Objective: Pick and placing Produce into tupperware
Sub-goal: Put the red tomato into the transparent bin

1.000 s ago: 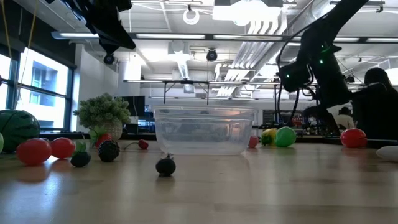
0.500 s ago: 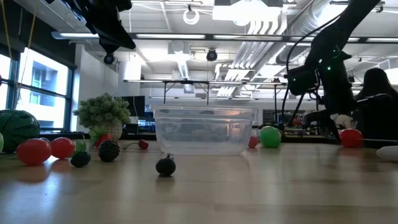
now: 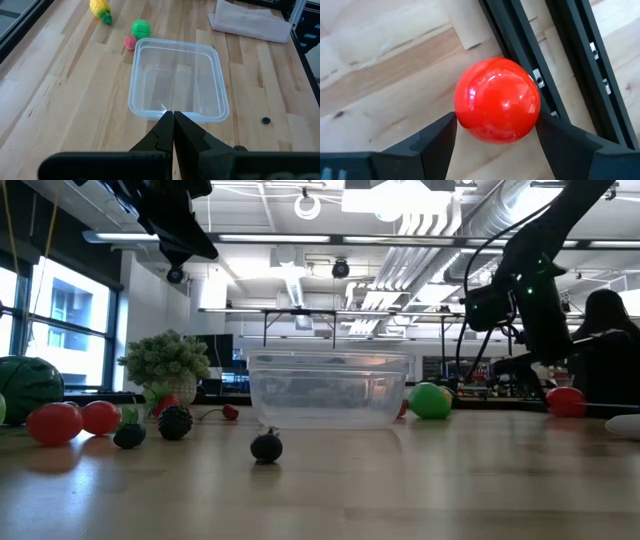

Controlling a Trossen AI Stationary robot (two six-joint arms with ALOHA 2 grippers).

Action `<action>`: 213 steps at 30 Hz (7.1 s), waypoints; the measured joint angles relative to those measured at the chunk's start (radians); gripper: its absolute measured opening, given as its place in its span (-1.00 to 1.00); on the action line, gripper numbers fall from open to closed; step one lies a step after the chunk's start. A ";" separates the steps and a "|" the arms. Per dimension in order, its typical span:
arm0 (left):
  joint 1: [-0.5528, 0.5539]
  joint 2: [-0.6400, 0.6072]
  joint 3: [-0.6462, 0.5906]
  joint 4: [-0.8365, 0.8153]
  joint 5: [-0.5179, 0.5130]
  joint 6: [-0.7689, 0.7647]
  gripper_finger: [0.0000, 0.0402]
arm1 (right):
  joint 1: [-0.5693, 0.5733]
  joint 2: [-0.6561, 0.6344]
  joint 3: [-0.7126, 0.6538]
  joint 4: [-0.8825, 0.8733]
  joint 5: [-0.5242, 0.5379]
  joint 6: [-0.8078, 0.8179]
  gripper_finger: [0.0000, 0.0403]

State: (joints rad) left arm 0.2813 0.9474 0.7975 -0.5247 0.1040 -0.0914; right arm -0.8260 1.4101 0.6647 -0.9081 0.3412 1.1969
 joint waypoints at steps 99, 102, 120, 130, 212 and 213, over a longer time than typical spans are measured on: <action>0.000 0.000 0.000 0.000 0.000 0.000 -1.00 | 0.066 0.019 -0.092 0.373 0.191 0.104 0.57; 0.000 0.000 0.000 0.000 0.000 0.000 -1.00 | 0.066 0.061 -0.092 0.383 0.179 0.107 0.57; 0.000 0.000 0.000 0.000 0.000 0.000 -1.00 | 0.066 0.087 -0.091 0.429 0.209 0.105 0.57; 0.000 0.000 0.000 0.000 0.000 0.000 -1.00 | 0.066 0.087 -0.091 0.413 0.211 0.104 0.54; 0.000 0.000 0.000 0.000 0.000 0.000 -1.00 | 0.813 0.206 0.518 0.621 -0.099 -1.000 0.23; 0.000 0.000 0.000 0.000 0.000 0.000 -1.00 | 0.815 0.226 0.518 0.629 -0.117 -1.007 0.23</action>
State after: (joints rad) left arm 0.2810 0.9474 0.7979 -0.5247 0.1043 -0.0910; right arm -0.0111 1.6358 1.1828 -0.2787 0.2241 0.1903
